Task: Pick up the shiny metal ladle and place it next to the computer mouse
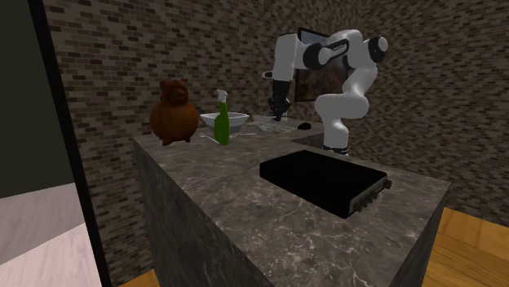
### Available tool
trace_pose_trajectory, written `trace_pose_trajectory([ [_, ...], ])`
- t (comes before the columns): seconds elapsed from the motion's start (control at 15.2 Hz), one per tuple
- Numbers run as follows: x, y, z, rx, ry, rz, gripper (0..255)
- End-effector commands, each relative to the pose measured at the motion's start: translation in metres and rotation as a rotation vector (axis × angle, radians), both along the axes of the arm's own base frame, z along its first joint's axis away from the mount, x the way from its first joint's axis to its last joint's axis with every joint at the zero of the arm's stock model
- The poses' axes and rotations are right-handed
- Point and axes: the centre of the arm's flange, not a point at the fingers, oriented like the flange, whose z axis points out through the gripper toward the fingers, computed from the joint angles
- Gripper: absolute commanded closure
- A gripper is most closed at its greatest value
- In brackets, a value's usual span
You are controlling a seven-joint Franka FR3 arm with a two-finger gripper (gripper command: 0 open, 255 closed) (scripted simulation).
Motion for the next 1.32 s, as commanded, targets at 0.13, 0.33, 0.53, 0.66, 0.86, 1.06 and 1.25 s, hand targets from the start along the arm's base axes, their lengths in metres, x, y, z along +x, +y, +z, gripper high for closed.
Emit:
trace_pose_trajectory([
  [0.13,-0.049,-0.02,0.001,0.0,0.0,0.001,255],
  [0.33,-0.086,-0.035,0.001,0.0,0.0,0.001,255],
  [0.53,-0.123,-0.049,0.002,0.0,0.0,0.001,255],
  [0.66,-0.147,-0.059,0.002,0.0,0.0,0.001,255],
  [0.86,-0.184,-0.074,0.002,0.0,0.0,0.001,255],
  [1.06,-0.221,-0.088,0.002,0.0,0.0,0.001,255],
  [1.25,-0.258,-0.103,0.002,0.0,0.0,0.001,255],
])
